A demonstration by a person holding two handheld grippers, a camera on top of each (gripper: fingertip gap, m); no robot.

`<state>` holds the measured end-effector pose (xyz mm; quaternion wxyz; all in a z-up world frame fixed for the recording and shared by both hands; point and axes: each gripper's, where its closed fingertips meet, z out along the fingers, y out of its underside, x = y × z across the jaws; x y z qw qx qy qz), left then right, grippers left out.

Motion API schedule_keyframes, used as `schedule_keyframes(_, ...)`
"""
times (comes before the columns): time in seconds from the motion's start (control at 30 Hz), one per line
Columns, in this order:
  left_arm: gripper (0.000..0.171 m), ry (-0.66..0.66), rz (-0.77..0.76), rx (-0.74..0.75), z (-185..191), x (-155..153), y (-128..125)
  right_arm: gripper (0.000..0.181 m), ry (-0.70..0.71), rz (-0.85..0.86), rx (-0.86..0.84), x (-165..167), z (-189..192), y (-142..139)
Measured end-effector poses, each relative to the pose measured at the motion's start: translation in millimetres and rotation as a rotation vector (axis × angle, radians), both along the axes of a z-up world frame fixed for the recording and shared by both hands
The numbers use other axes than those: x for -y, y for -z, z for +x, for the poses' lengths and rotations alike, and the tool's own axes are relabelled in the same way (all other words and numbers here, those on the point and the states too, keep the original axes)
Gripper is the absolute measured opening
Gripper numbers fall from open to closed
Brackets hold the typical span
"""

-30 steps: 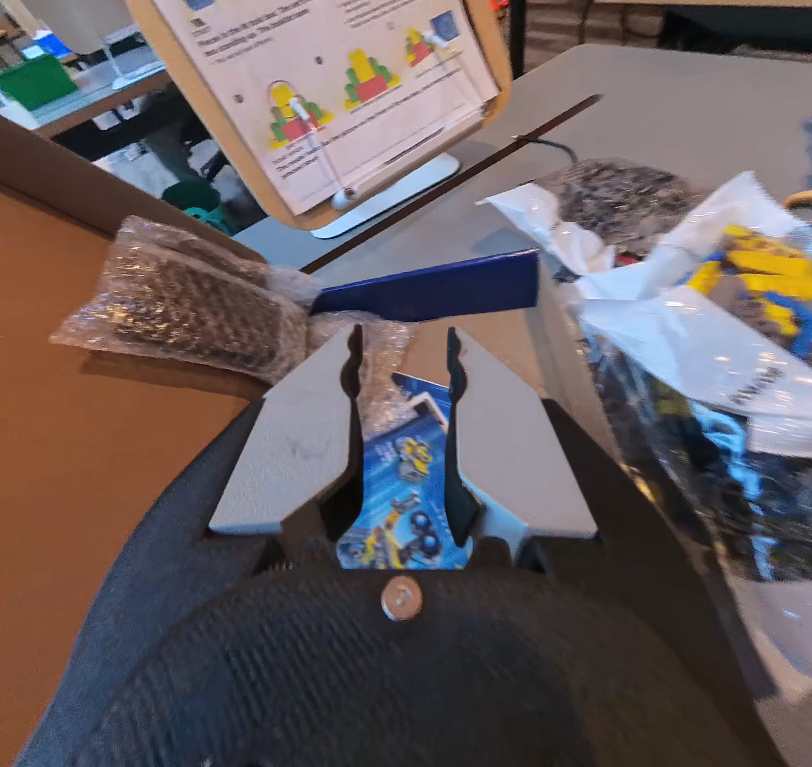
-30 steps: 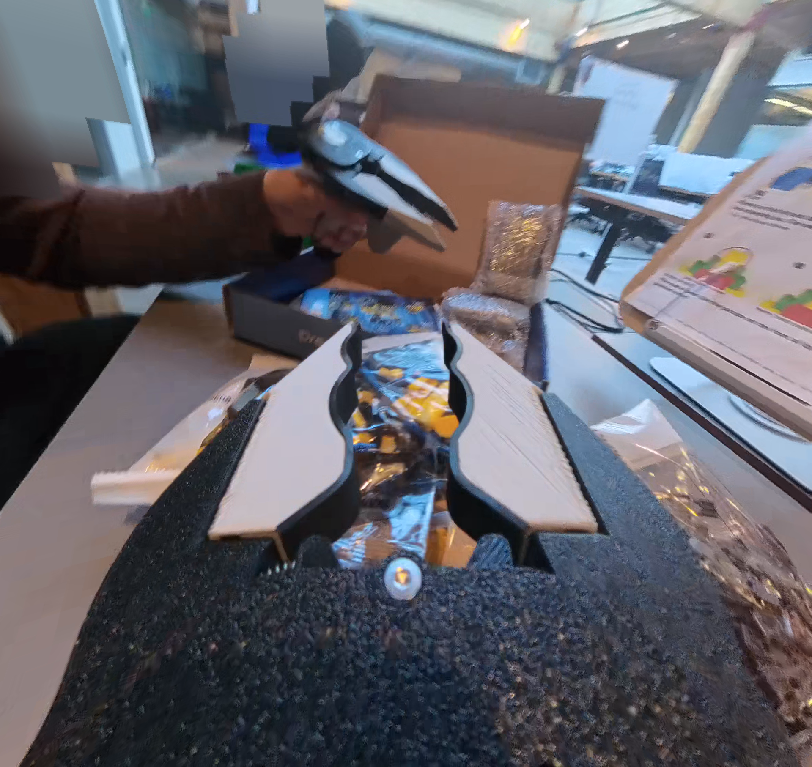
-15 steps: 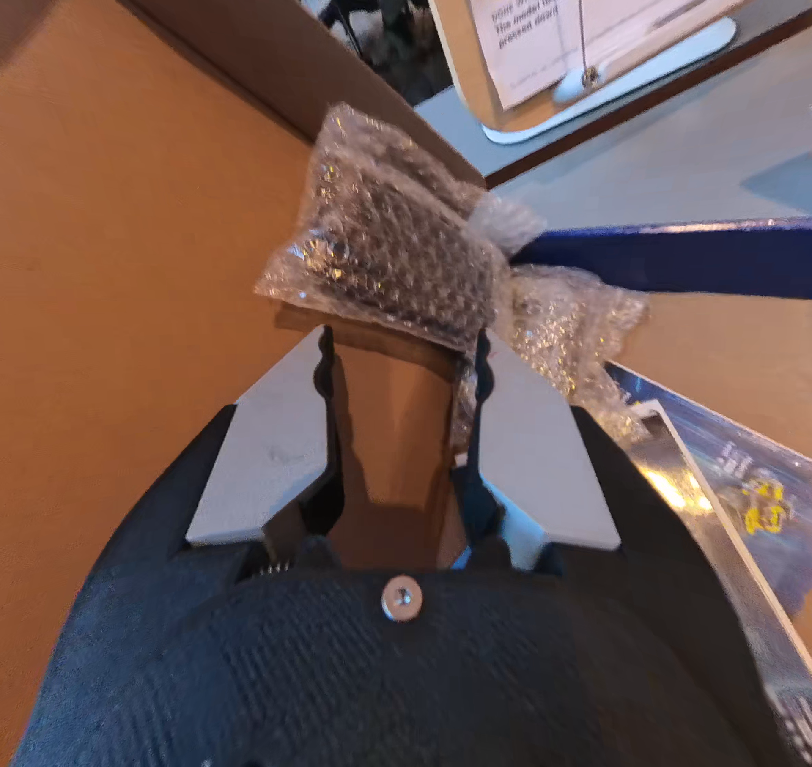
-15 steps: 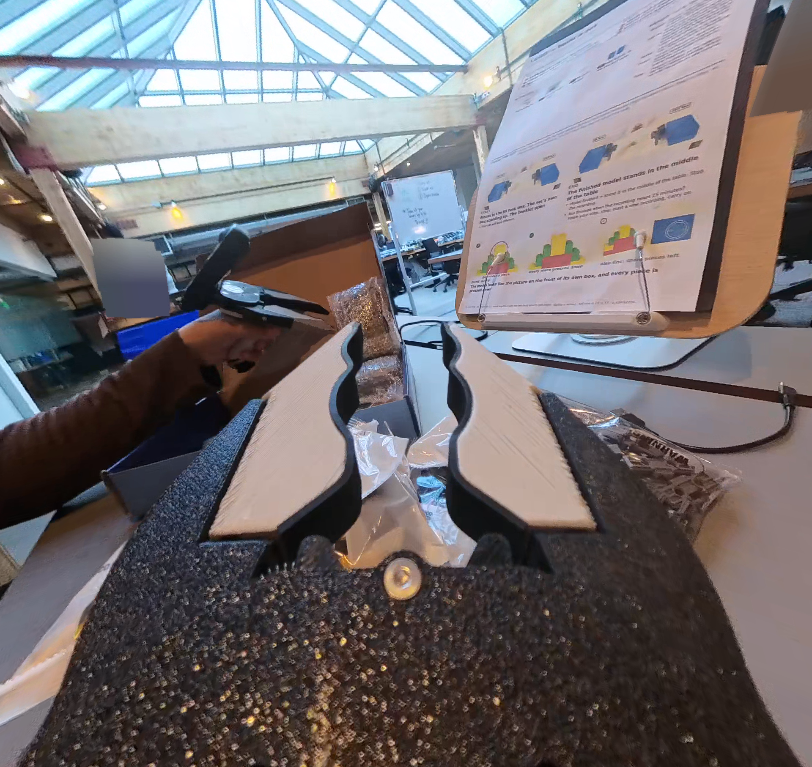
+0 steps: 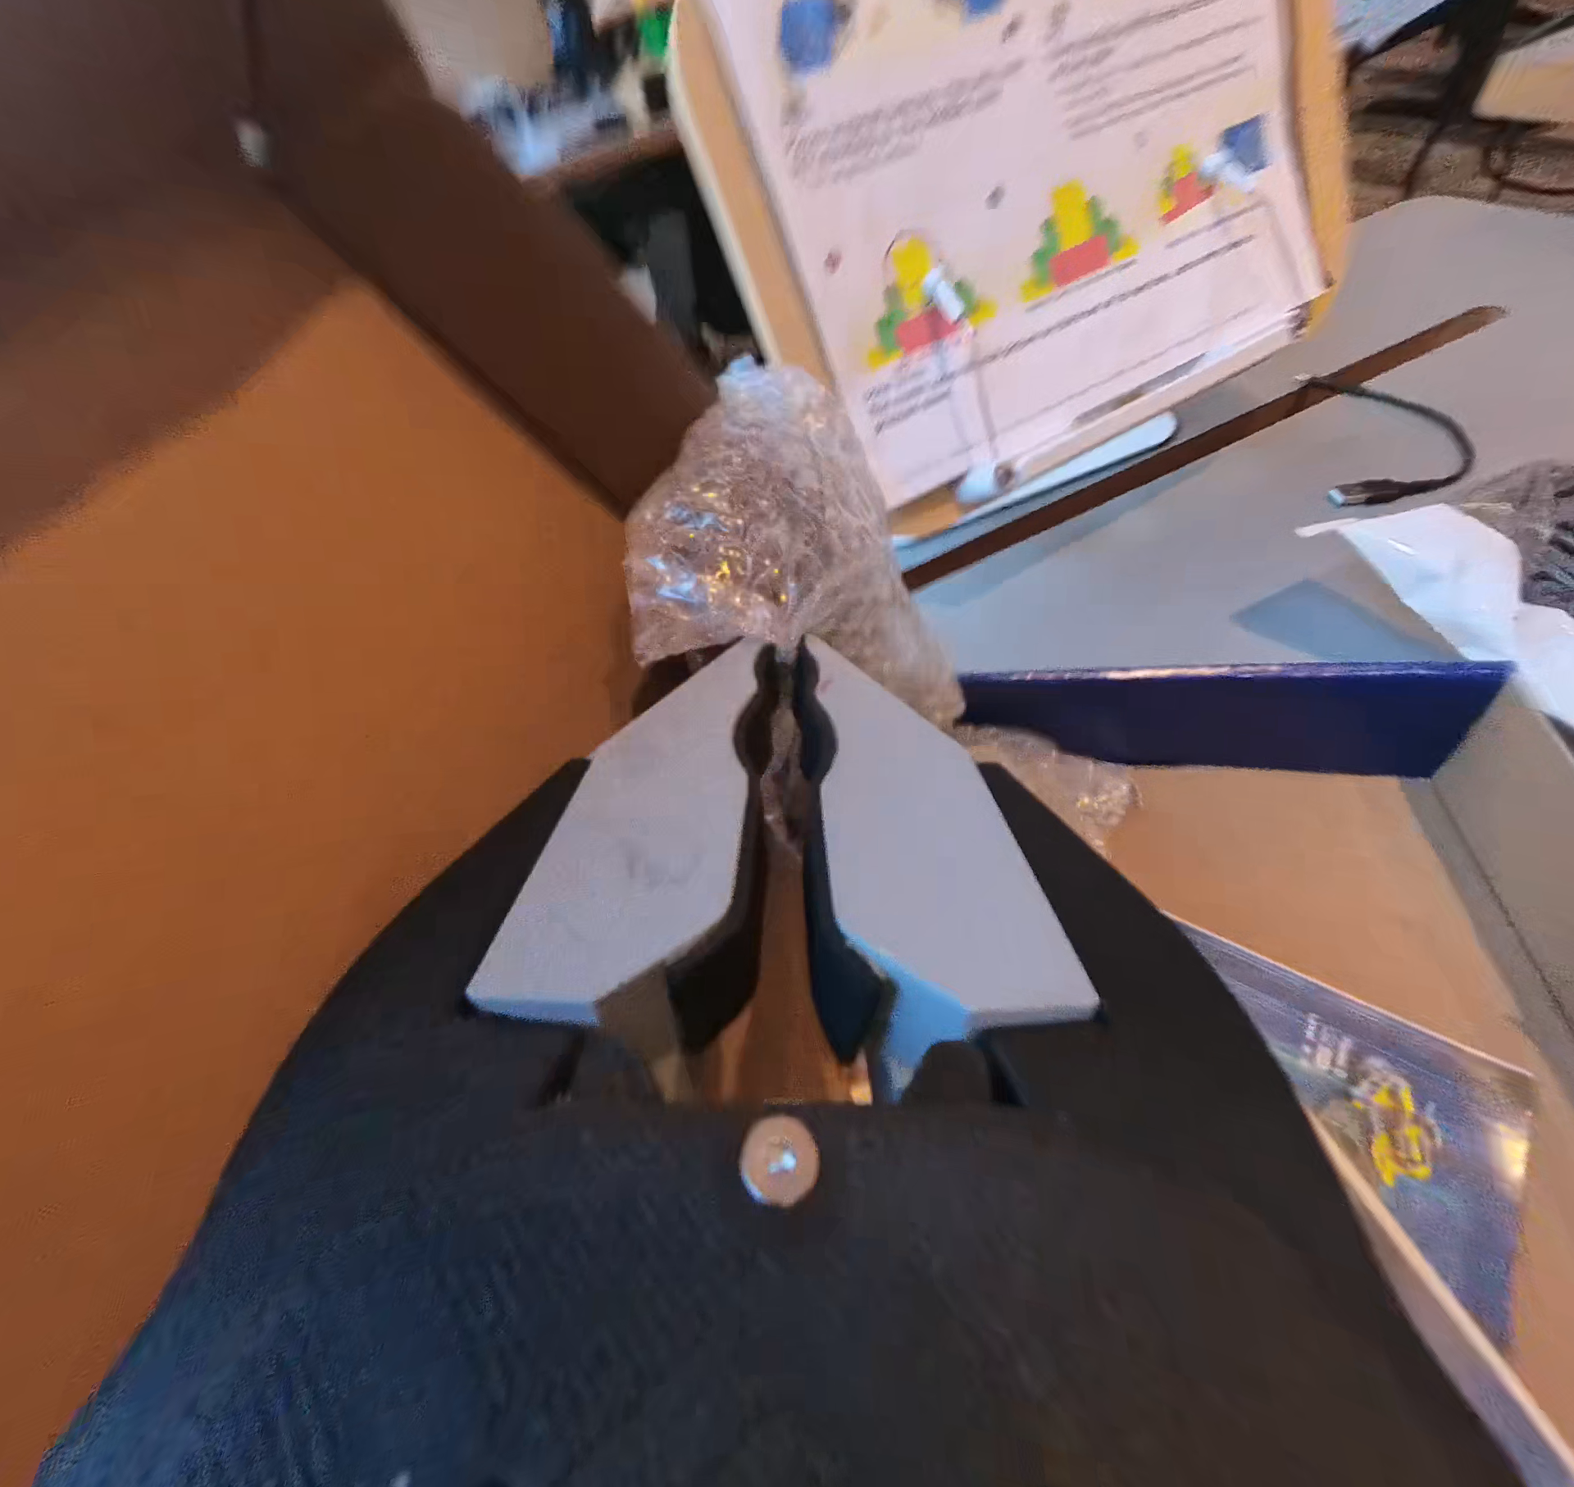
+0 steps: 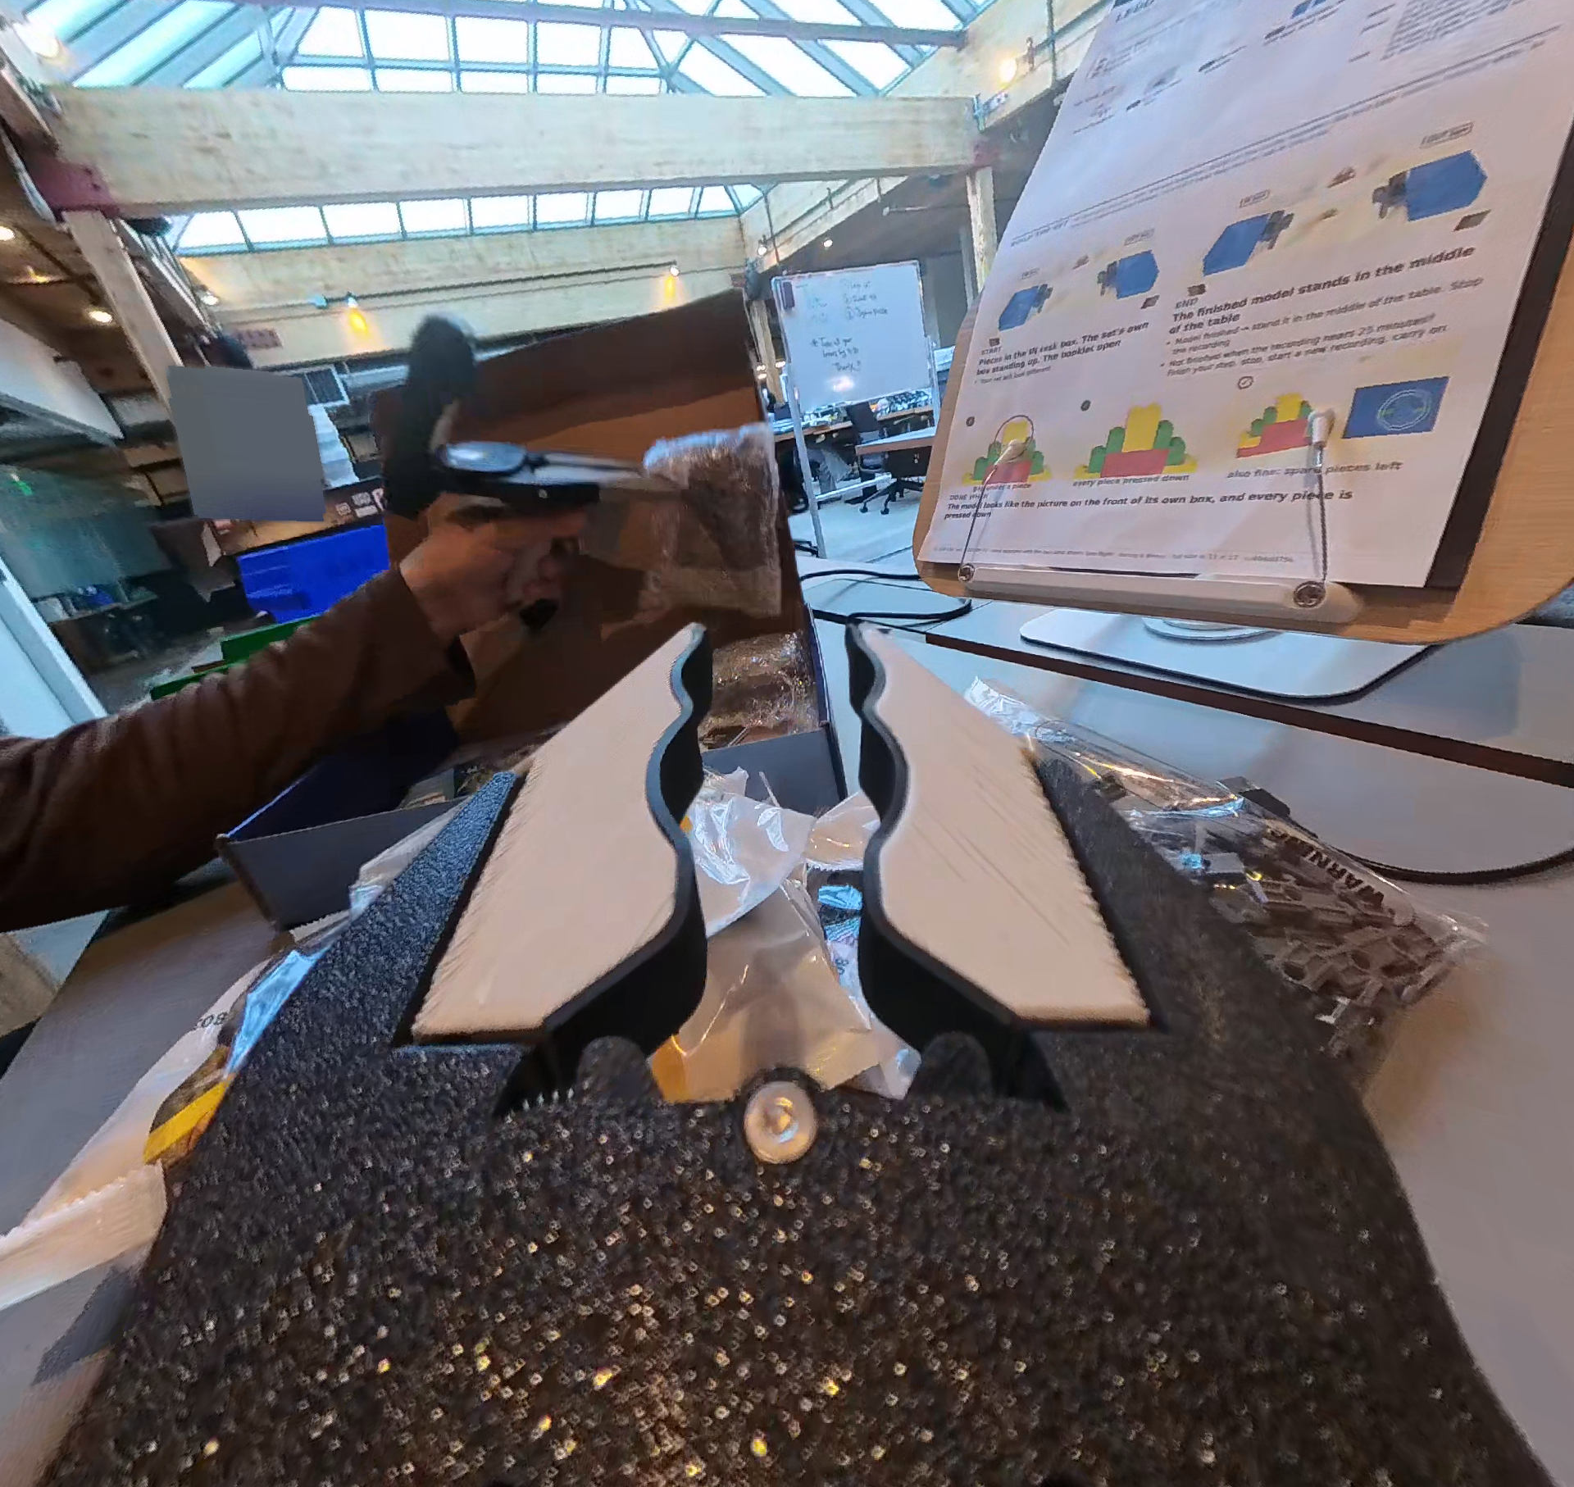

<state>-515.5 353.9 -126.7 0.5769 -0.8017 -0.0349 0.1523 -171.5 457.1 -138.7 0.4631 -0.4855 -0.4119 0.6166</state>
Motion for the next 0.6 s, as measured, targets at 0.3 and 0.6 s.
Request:
schedule_keyframes(0.3,0.000,0.641,0.391,-0.135,160.9,29.3,-118.8,0.066,-0.006,0.185,0.038,38.7,-15.2,-22.7)
schedule_keyframes(0.6,0.000,0.900,0.325,-0.100,258.8,39.1,-117.3,0.064,-0.095,0.341,0.014,137.0,-83.9,-80.7)
